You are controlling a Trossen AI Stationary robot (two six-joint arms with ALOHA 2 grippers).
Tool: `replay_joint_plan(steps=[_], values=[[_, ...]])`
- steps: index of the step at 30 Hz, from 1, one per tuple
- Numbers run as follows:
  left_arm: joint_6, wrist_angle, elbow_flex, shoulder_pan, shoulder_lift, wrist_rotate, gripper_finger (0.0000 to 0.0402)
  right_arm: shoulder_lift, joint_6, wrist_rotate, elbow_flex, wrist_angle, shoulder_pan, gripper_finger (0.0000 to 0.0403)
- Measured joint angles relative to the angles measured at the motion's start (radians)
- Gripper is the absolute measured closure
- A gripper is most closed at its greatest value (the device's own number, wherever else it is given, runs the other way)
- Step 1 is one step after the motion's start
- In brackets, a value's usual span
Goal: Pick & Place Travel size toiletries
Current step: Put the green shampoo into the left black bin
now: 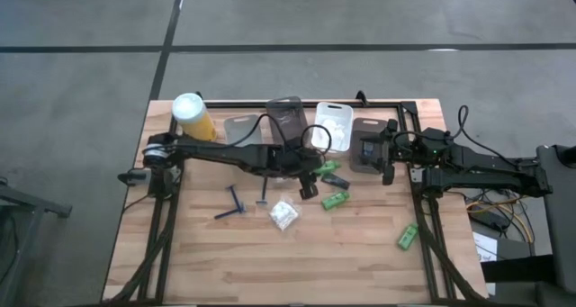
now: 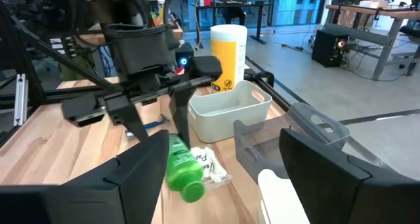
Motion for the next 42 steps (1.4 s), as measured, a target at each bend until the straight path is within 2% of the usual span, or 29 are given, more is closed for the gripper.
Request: replay_joint_plan(steps=[9, 26, 36, 42], values=[[0.024, -0.036, -0.001, 0.084, -0.013, 0.007, 0.0238, 0.0, 0.0, 0.0, 0.0, 0.0, 0.0, 0.0089], [0.243, -0.137, -0.001, 0.337, -0.053, 0.012, 0.0238, 0.0, 0.0, 0.0, 0.0, 0.0, 0.0, 0.0044], [0.321, -0.198, -0.024, 0.45, -0.055, 0.029, 0.0238, 0.0, 0.0, 0.0, 0.0, 0.0, 0.0, 0.0055], [0.326, -0.163, -0.088, 0.497, -0.057, 0.072, 0.0237, 0.0, 0.0, 0.0, 0.0, 0.0, 0.0, 0.0074]])
